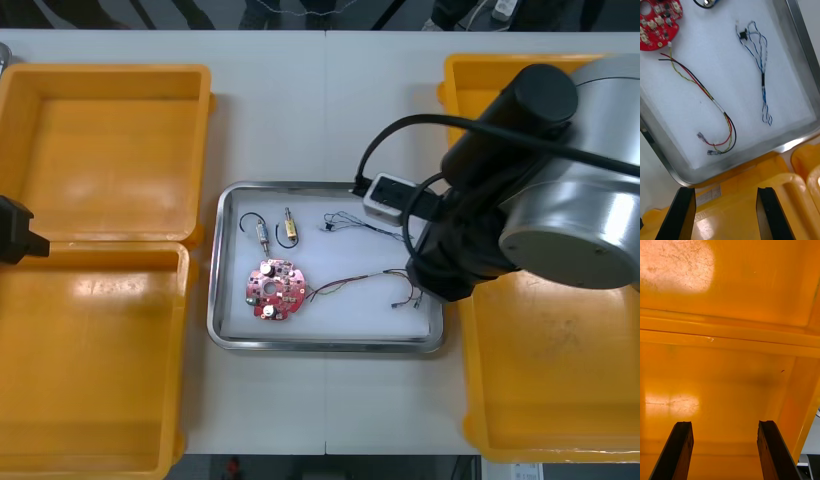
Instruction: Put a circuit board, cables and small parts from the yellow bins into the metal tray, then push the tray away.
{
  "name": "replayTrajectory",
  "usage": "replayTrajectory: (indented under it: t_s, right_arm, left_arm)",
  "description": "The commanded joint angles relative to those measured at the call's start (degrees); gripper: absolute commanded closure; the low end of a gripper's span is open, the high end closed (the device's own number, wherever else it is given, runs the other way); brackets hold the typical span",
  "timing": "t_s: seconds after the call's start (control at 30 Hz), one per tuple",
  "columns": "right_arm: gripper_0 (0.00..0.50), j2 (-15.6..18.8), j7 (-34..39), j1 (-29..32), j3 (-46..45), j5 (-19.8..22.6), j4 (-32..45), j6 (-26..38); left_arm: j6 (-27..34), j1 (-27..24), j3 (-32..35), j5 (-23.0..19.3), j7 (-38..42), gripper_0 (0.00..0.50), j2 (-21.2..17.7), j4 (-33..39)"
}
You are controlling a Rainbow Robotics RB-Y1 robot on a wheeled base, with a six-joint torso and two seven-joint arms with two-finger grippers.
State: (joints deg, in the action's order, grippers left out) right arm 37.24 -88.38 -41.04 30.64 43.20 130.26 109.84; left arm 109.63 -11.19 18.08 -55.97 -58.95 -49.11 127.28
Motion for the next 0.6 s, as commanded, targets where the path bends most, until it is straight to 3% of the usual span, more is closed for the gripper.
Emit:
replayTrajectory:
  t_s: [0.03,0.2,0.6]
  right_arm:
    - [0.036,-5.5,-4.2,-4.8,5.1,-2.2,-0.8,0.2]
    - [0.035,-8.8,-5.7,-6.3,9.6,-3.7,-3.0,0.2]
    - [0.037,-8.9,-8.0,-6.3,20.3,-9.1,-3.1,-1.9]
  left_arm:
    - [0.4,2.8,2.5,-1.2,-1.2,0.0,-2.6,1.9]
    - [0.4,5.2,3.2,-1.2,-1.8,0.0,-2.7,2.3]
    - [0.4,5.7,3.5,-1.2,-3.5,0.0,-2.7,2.4]
